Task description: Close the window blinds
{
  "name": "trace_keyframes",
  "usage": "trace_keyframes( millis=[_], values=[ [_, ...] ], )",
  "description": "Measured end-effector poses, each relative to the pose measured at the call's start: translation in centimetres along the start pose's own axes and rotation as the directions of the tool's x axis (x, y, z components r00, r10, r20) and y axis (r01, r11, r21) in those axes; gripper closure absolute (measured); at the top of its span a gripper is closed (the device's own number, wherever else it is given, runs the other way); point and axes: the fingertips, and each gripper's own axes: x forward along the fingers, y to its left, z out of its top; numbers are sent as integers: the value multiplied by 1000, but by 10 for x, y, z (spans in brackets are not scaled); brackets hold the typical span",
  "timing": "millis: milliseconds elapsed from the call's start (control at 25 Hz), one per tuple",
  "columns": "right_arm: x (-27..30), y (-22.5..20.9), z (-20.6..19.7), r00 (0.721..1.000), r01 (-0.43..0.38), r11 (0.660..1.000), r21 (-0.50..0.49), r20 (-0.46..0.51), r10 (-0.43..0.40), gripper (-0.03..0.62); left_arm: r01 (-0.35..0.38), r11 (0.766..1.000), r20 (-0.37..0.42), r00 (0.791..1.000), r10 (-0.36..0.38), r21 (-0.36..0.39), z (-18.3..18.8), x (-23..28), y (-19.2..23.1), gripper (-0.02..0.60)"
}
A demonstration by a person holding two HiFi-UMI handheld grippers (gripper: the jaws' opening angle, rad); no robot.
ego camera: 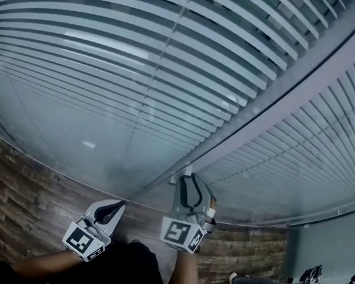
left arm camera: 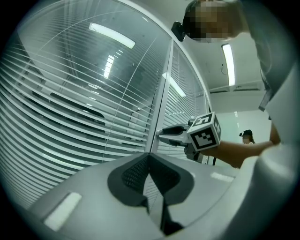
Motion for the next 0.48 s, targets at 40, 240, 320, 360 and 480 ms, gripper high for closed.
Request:
trace_keyframes(
  millis=[40,240,320,360,480],
  values=[
    [-3,-2,3,1000,-4,996,94,24,2,459,1,1000,2,1000,-1,-1,1,-1,-1,583],
    [-2,-13,15,988,-103,756,646,151,6,431,1,1000,-5,1000,-1,-25,12,2,7,583],
    [3,-17,8,985,-129,617,776,174,-13,431,2,1000,-8,1000,-2,-24,9,6,7,583],
    [6,-18,3,983,-140,553,822,180,-20,433,2,1000,-9,1000,-3,-22,7,8,6,583],
    [8,-22,0,985,-130,471,873,169,-42,436,2,1000,-10,1000,-3,-20,8,9,6,583]
  ],
)
